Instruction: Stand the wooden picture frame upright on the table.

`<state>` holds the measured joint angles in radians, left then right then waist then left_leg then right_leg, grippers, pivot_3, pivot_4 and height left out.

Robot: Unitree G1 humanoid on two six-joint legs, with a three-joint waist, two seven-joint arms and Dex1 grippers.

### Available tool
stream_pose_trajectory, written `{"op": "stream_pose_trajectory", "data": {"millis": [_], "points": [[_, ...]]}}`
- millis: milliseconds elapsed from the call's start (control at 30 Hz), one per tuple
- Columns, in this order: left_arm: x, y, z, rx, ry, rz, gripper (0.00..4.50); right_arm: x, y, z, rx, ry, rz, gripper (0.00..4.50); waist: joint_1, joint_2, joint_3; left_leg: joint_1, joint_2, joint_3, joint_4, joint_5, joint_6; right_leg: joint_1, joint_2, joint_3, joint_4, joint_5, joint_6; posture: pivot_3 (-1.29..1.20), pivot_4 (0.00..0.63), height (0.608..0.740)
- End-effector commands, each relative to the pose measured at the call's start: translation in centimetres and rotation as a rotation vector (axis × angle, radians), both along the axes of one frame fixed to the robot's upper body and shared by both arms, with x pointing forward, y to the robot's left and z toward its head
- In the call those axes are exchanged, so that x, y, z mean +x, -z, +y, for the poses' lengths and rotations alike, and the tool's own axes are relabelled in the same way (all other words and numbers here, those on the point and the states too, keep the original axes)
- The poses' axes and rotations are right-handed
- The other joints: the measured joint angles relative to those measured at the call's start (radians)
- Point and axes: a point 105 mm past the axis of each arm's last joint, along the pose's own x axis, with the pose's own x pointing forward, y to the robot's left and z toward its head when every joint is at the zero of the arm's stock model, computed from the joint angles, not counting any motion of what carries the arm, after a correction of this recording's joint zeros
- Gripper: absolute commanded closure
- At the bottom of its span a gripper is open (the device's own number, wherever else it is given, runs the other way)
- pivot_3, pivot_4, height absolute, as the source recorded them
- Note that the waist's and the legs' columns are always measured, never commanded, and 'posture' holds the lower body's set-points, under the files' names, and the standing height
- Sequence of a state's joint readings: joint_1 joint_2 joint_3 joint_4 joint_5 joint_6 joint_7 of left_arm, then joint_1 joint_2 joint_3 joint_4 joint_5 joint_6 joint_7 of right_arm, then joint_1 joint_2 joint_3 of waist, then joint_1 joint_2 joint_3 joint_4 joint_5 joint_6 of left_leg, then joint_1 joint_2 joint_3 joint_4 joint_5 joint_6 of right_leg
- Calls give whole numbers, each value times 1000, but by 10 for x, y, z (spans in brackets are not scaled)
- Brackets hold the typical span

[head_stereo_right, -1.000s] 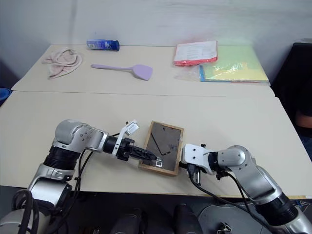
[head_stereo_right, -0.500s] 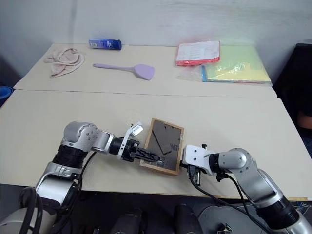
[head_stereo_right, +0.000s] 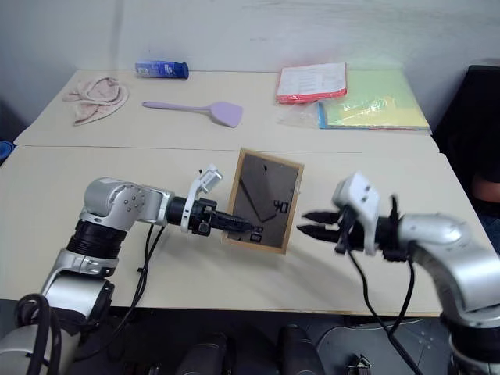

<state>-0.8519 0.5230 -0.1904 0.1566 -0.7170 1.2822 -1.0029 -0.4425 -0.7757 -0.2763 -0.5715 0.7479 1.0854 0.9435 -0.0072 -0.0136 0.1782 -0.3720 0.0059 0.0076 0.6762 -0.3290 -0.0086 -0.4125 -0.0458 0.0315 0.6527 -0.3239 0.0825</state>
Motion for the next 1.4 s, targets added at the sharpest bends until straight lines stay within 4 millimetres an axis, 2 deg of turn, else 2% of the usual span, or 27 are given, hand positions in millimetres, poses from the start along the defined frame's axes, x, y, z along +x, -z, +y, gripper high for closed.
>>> {"op": "stream_pose_trajectory", "data": {"millis": [33,67,200,233,367,433,600,733,867,967,1300,1400], "points": [[-2,-20,-6,-50,86,-178,3218,0,-28,9,114,-46,54,1950,2,0,0,0,0,0,-1,0,0,0,0,0,0,0,0,0,150,740],[-1,-22,-7,-56,93,-193,3218,3,-32,11,129,-41,63,1485,2,0,0,0,0,0,-2,0,0,0,0,0,-1,0,-1,0,150,740],[4,-26,-6,-54,103,-275,3218,13,-38,20,163,-50,91,153,4,0,0,-1,0,0,-6,1,2,-2,-1,0,-2,0,-1,0,150,740],[4,-27,-5,-53,111,-290,3218,16,-39,23,166,-50,92,9,3,0,0,-2,-1,0,-8,1,2,-3,-1,0,-4,0,-1,0,150,740],[1,-33,-5,-68,137,-313,3218,21,-40,33,152,-79,81,9,3,0,0,-9,-1,1,-8,2,2,-10,-1,0,-3,0,0,0,150,740],[0,-31,-6,-60,146,-325,3218,20,-42,41,156,-121,79,9,3,0,0,-19,-1,1,-4,3,2,-19,-1,0,3,0,0,0,150,740],[4,-25,-11,-49,136,-321,3218,15,-38,61,128,-190,60,9,3,0,0,-31,-2,1,6,3,2,-31,-1,1,9,1,1,0,150,740],[7,-27,-15,-59,131,-321,3218,16,-33,66,97,-187,47,9,3,0,0,-32,-4,1,8,5,4,-31,-2,2,9,2,2,0,150,740],[18,-28,-11,-71,74,-267,3218,-6,-30,56,52,-273,27,9,9,0,0,-32,-4,-1,8,5,4,-31,-2,1,9,2,3,0,150,740],[26,-27,-6,-70,42,-249,3218,-14,-27,49,26,-297,18,9,7,0,0,-33,-5,0,8,5,5,-31,-2,1,10,2,3,0,150,740],[23,-32,-7,-91,67,-237,3218,4,-19,39,-37,-162,-75,9,5,0,0,-32,-5,1,8,5,4,-32,-2,2,9,3,4,0,150,740],[22,-32,-3,-85,63,-231,3218,1,-20,18,-131,-133,-120,9,9,0,0,-33,-5,1,8,5,5,-32,-2,2,10,3,4,0,150,740]]}}
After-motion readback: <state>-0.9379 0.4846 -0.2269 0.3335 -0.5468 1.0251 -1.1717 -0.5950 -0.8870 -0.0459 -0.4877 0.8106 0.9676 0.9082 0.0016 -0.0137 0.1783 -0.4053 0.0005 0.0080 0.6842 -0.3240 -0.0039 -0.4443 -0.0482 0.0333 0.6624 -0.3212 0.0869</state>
